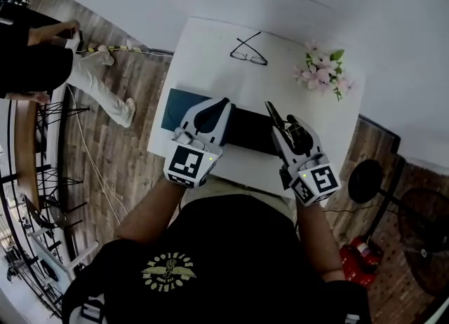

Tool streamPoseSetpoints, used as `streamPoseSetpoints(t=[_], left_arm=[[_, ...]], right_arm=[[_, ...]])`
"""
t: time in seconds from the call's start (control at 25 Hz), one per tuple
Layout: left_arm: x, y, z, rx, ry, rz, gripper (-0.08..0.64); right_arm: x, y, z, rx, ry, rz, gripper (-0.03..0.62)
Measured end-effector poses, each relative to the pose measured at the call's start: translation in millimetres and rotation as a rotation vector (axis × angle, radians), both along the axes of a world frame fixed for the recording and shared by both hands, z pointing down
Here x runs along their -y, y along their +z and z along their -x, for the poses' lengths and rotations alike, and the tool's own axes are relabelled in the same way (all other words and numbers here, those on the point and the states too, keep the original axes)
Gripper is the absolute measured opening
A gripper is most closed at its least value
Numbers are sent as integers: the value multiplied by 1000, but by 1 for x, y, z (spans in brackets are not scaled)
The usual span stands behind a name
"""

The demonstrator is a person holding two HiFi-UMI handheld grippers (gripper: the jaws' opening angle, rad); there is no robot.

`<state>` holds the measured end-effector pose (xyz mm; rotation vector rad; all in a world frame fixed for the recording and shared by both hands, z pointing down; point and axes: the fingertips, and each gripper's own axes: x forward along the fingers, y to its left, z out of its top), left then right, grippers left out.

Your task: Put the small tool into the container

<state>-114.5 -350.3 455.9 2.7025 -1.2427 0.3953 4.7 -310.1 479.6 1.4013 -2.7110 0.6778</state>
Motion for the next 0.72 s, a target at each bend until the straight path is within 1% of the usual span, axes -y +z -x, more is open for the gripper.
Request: streamPoseSetpoints(t=[0.32, 0.4, 0.6, 0.72], left_arm=[[-1, 42, 0, -5, 13, 62, 6], [0, 49, -2, -10, 11, 70, 5], [0, 65, -4, -10, 0, 77, 6], [-1, 78, -5, 7, 5, 85, 6]], right_arm=[[-8, 37, 7, -26, -10, 57, 187], [-8, 48, 8, -33, -14, 72, 187], [-12, 66, 15, -17, -29, 97, 187], [-11, 79, 18, -16, -32, 109, 187]])
